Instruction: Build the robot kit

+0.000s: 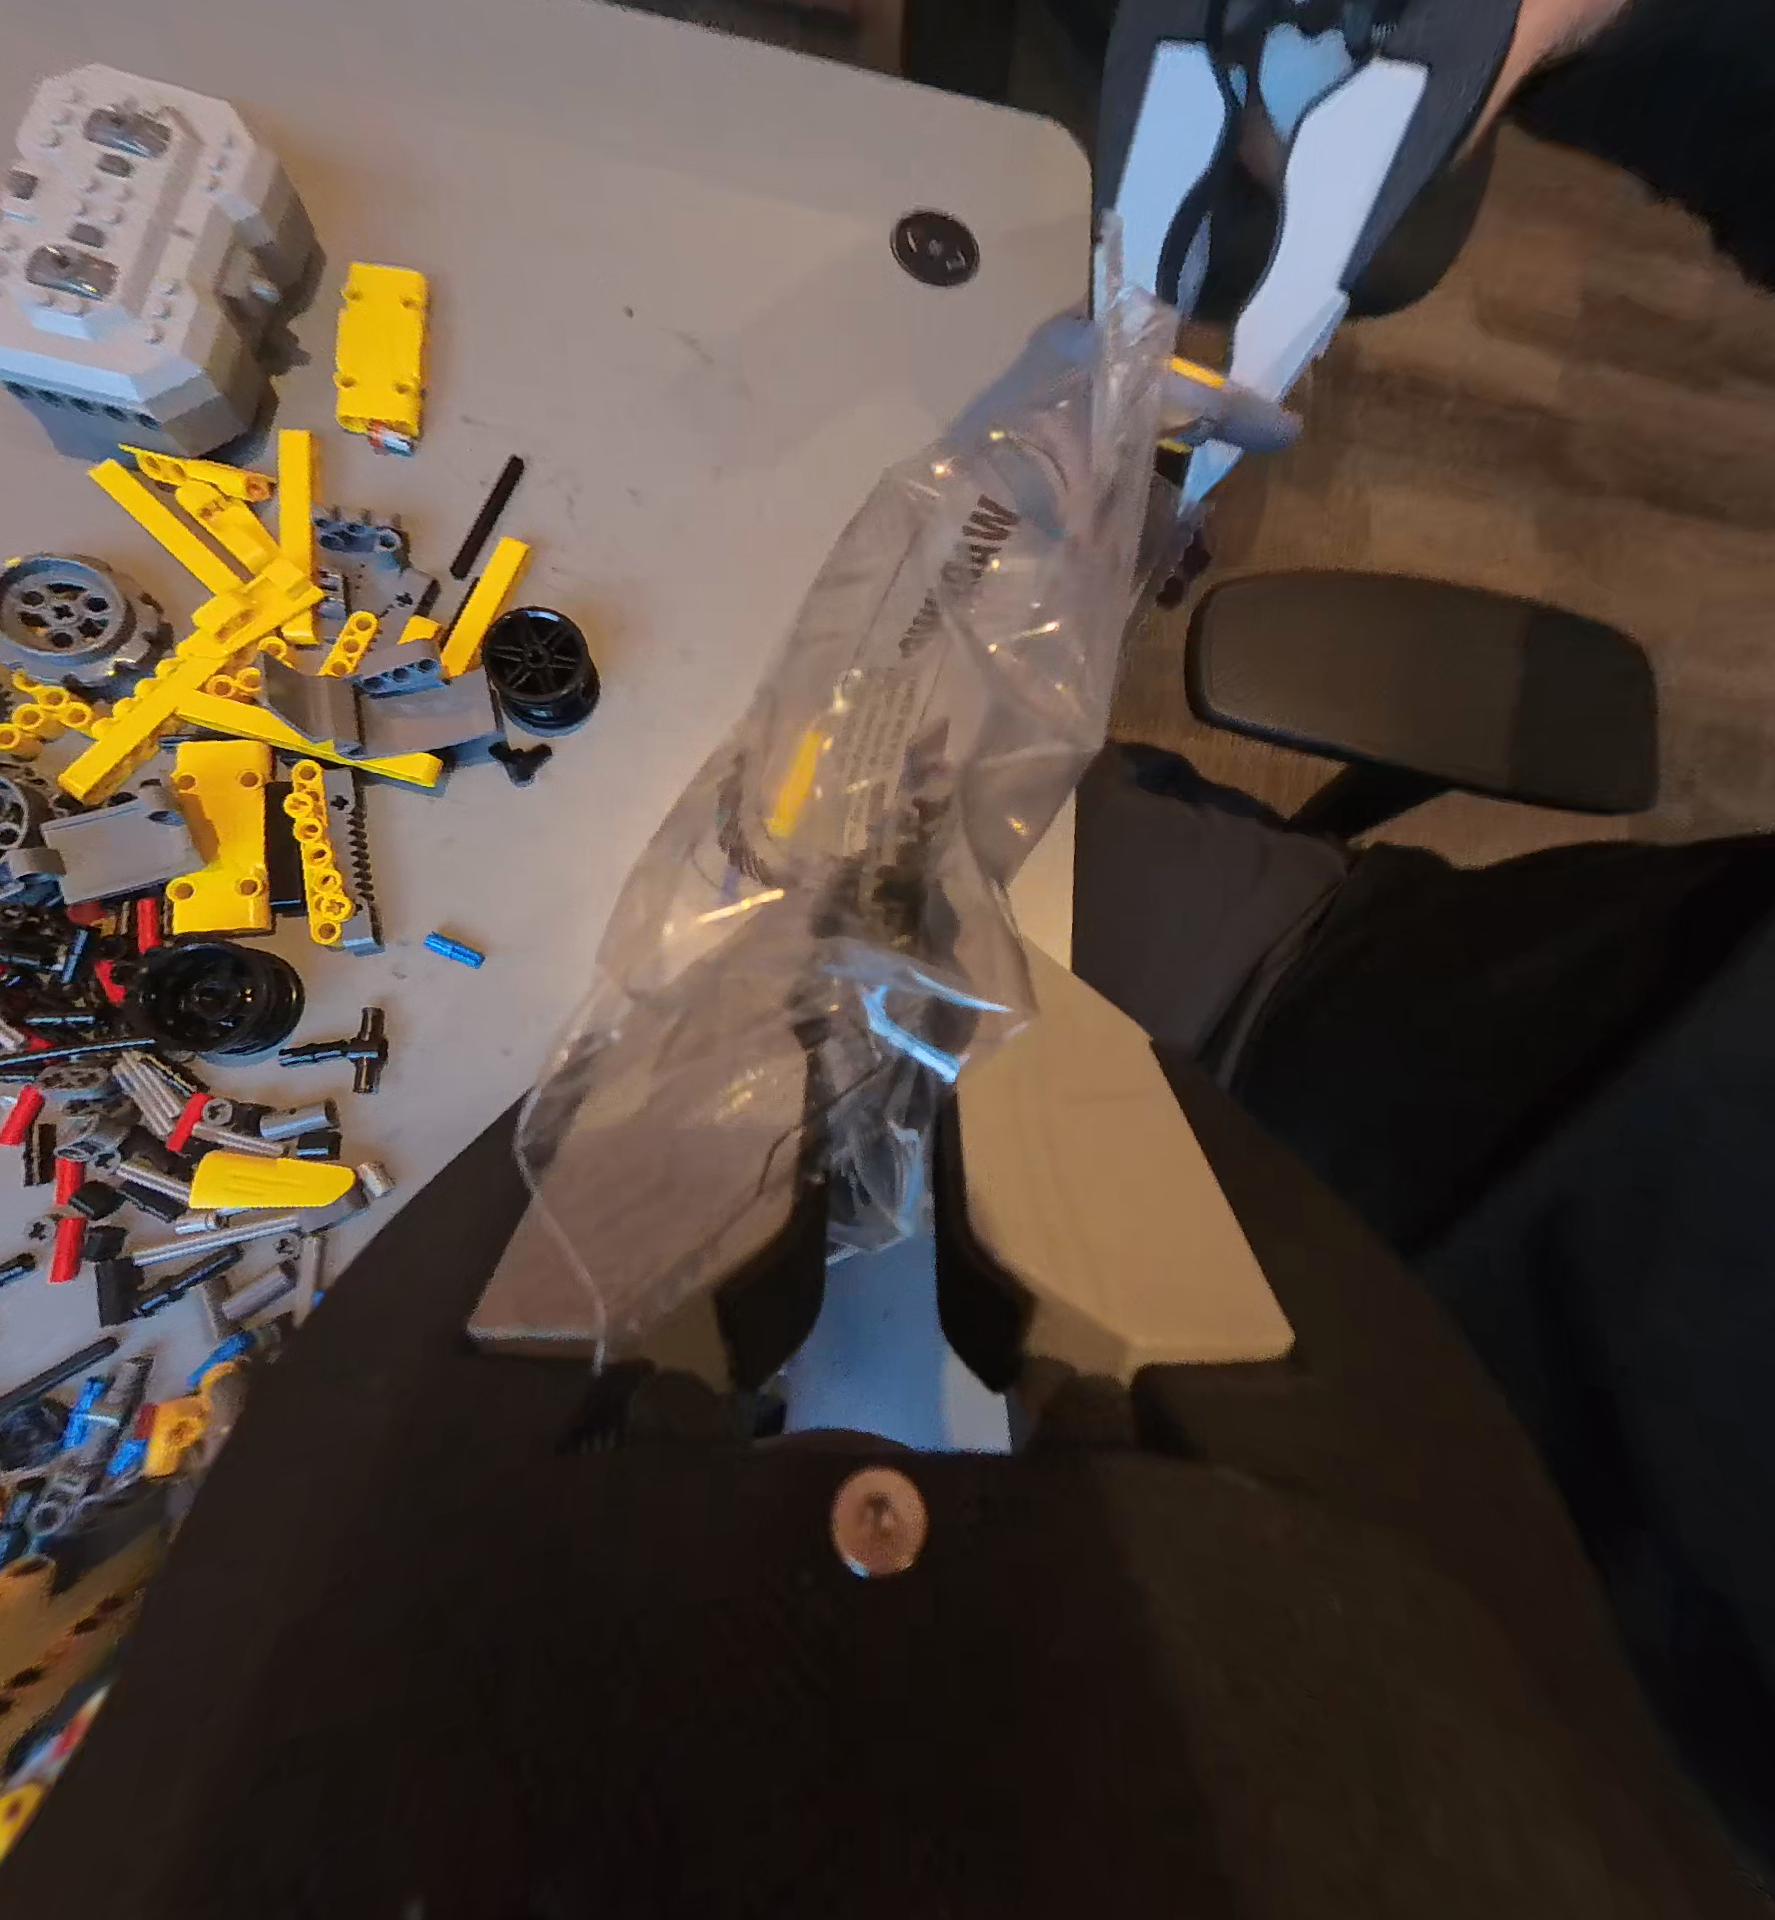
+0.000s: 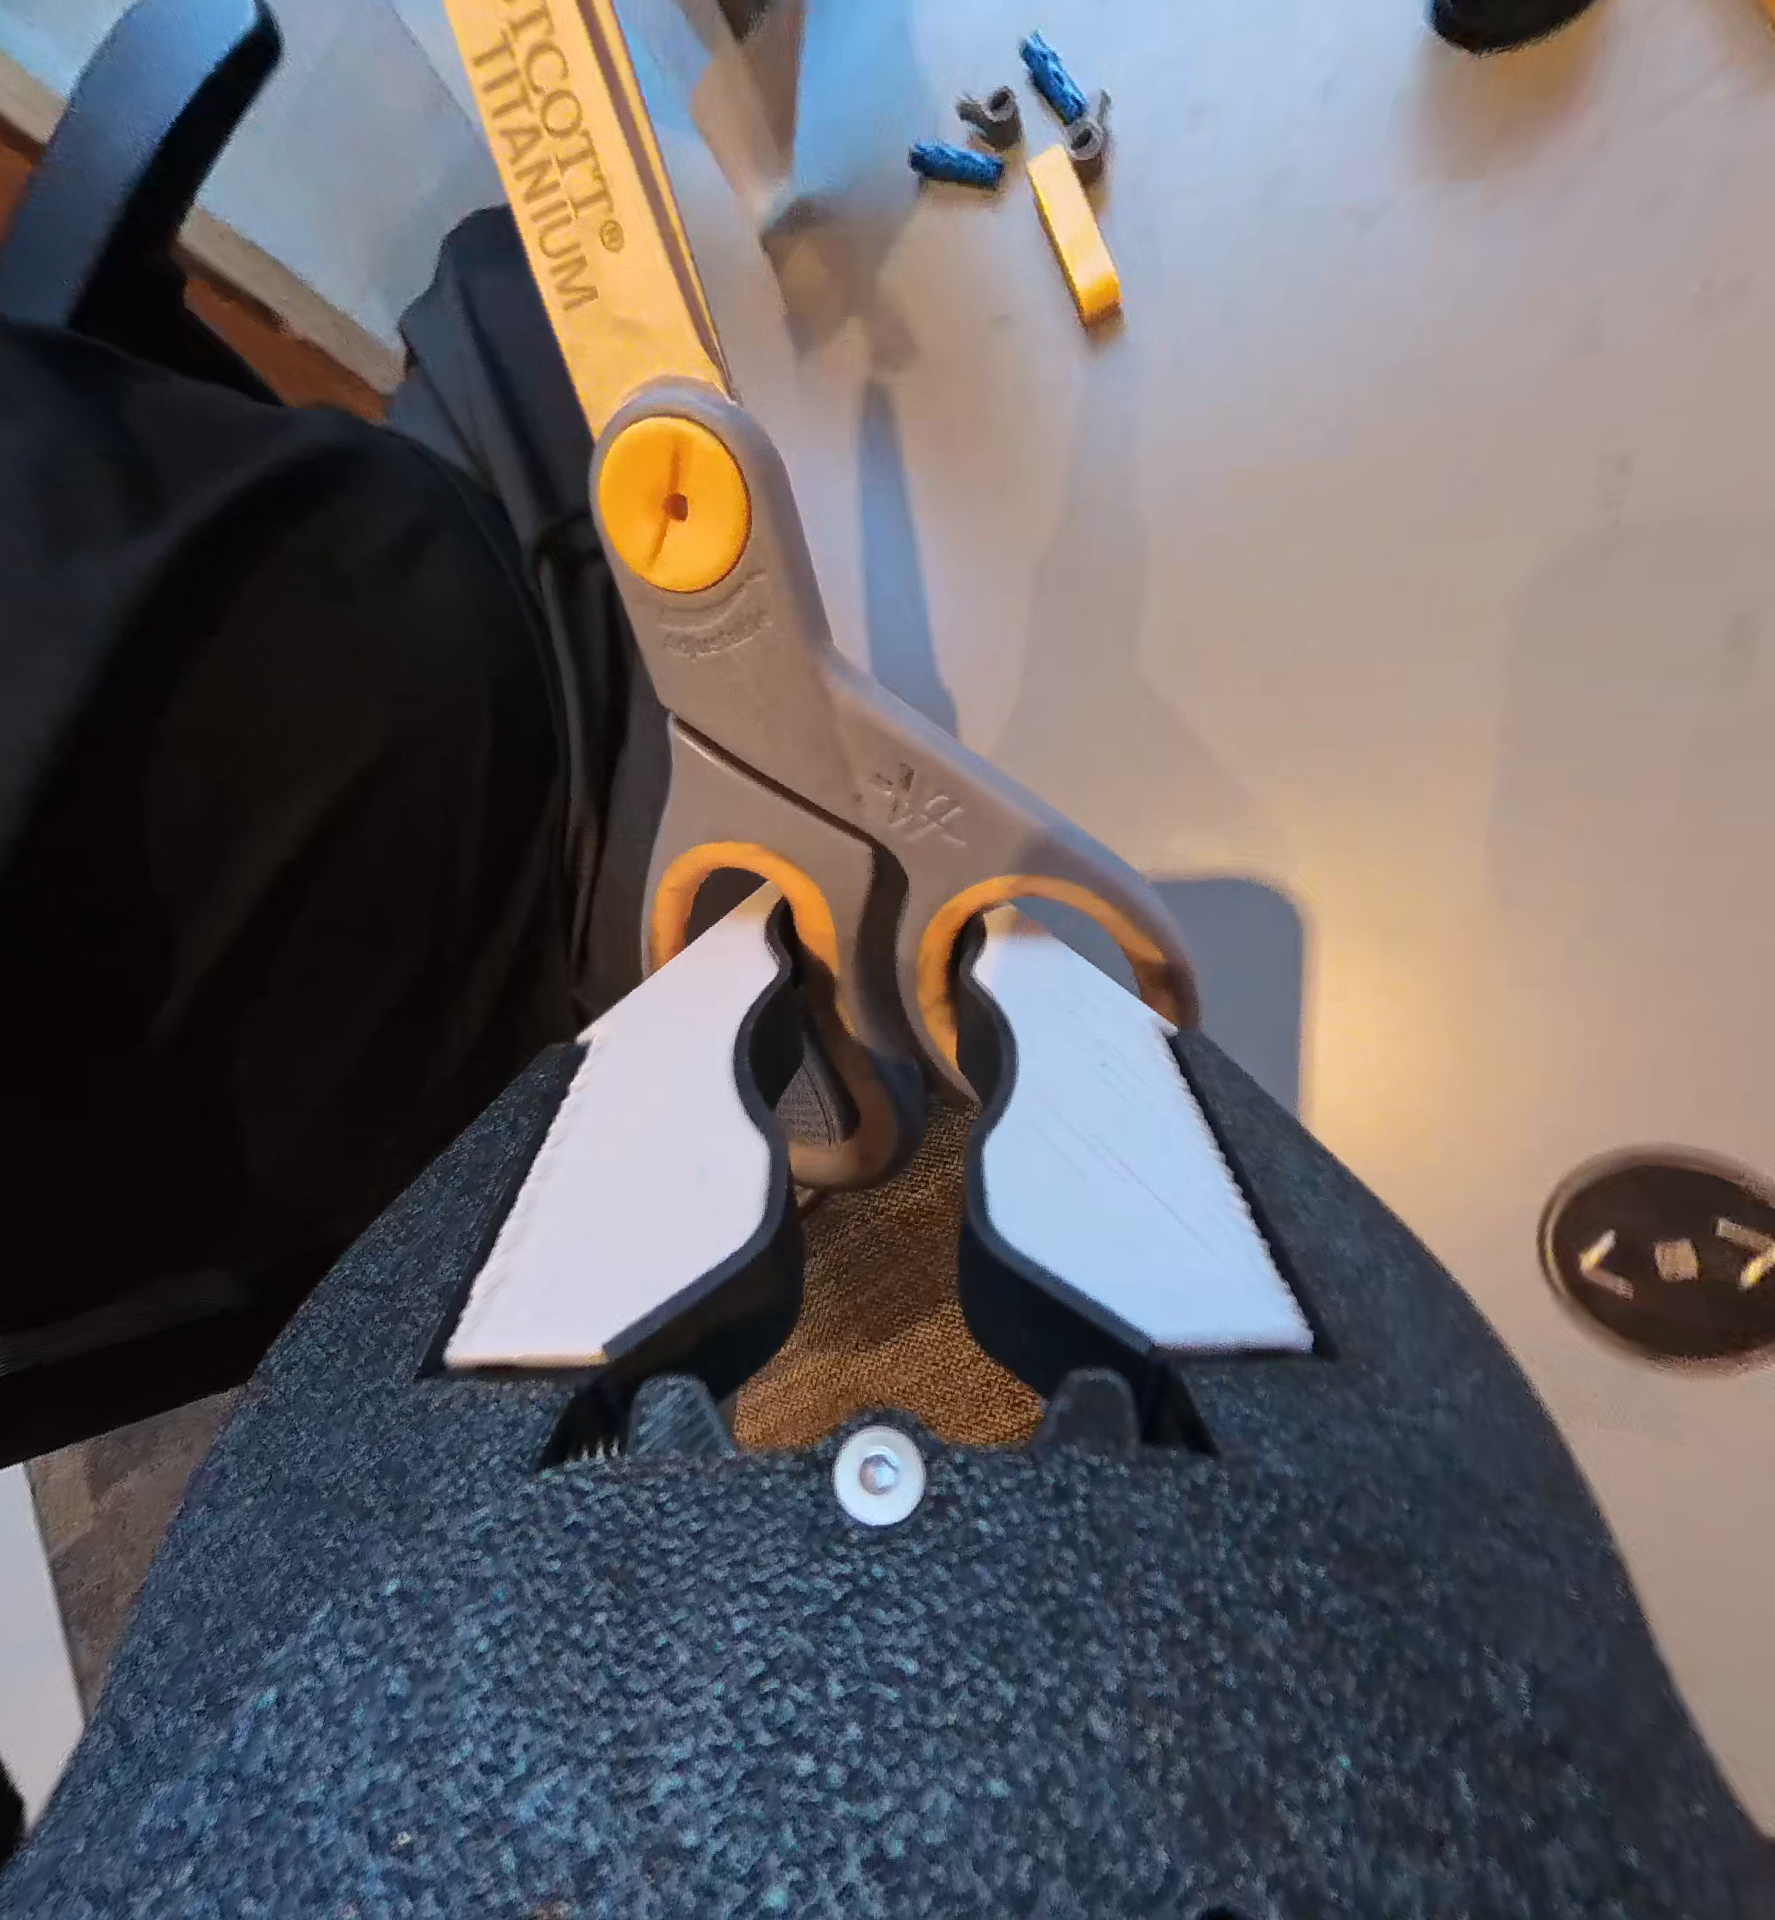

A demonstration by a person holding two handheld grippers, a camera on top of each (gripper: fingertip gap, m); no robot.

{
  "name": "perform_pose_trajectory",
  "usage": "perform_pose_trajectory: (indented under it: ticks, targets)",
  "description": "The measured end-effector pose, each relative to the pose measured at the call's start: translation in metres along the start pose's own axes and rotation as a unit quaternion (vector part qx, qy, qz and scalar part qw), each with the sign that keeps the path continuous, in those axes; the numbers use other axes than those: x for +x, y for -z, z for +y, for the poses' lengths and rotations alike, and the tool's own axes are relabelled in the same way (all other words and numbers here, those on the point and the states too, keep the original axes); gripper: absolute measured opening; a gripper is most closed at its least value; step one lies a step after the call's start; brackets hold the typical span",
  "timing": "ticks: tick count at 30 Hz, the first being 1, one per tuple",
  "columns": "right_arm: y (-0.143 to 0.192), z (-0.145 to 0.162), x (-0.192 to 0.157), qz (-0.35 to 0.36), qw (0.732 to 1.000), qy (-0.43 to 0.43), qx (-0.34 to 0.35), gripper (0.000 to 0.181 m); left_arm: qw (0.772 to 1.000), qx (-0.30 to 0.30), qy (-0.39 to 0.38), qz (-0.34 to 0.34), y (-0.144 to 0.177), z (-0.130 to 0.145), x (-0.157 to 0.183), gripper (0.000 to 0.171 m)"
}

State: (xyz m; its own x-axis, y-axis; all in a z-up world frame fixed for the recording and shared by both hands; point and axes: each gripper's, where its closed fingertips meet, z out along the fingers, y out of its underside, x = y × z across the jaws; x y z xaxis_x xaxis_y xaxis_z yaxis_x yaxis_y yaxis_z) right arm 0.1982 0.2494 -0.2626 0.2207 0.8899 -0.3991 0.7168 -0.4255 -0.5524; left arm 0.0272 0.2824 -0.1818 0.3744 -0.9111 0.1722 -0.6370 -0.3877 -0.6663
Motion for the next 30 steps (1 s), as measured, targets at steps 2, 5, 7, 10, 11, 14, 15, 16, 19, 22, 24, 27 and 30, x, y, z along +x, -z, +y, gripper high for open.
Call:
perform_pose_trajectory:
  ticks: [2, 5, 7, 10, 11, 14, 15, 16, 19, 22, 24, 27, 30]
  targets:
    - [0.005, 0.013, 0.005, 0.017, 1.000, -0.018, 0.012, 0.022, 0.999, 0.035, 0.020, 0.005, 0.004, -0.001, 0.001, 0.011]
    - [0.031, 0.023, 0.016, 0.072, 0.996, -0.037, 0.037, 0.022, 0.997, 0.071, 0.042, 0.006, 0.006, 0.001, 0.002, 0.012]
    - [0.069, 0.022, 0.030, 0.134, 0.988, -0.052, 0.054, 0.022, 0.996, 0.080, 0.049, 0.000, 0.005, 0.003, 0.001, 0.012]
    - [0.154, 0.031, 0.072, 0.286, 0.955, -0.078, 0.023, 0.022, 0.994, 0.096, 0.059, 0.003, 0.004, 0.004, 0.003, 0.012]
    - [0.183, 0.035, 0.085, 0.323, 0.942, -0.092, 0.010, 0.022, 0.993, 0.097, 0.061, 0.004, 0.003, 0.004, 0.004, 0.013]
    - [0.257, 0.054, 0.128, 0.411, 0.901, -0.132, -0.044, 0.022, 0.993, 0.102, 0.062, 0.007, 0.002, 0.004, 0.007, 0.012]
    - [0.277, 0.064, 0.142, 0.431, 0.888, -0.147, -0.067, 0.022, 0.993, 0.103, 0.062, 0.006, 0.002, 0.004, 0.007, 0.012]
    - [0.295, 0.075, 0.155, 0.445, 0.875, -0.166, -0.090, 0.022, 0.993, 0.105, 0.061, 0.005, 0.002, 0.004, 0.008, 0.012]
    - [0.335, 0.109, 0.189, 0.473, 0.843, -0.217, -0.137, 0.021, 0.992, 0.106, 0.061, 0.005, 0.001, 0.005, 0.010, 0.012]
    - [0.363, 0.148, 0.213, 0.482, 0.816, -0.267, -0.178, 0.022, 0.992, 0.110, 0.067, 0.002, 0.002, 0.006, 0.008, 0.012]
    - [0.374, 0.169, 0.227, 0.483, 0.803, -0.292, -0.191, 0.022, 0.991, 0.114, 0.072, 0.001, 0.002, 0.006, 0.006, 0.013]
    - [0.380, 0.191, 0.250, 0.485, 0.791, -0.318, -0.195, 0.022, 0.990, 0.118, 0.079, 0.002, 0.000, 0.006, 0.005, 0.013]
    - [0.371, 0.202, 0.264, 0.456, 0.796, -0.351, -0.188, 0.030, 0.989, 0.122, 0.086, 0.007, -0.001, 0.006, 0.005, 0.014]
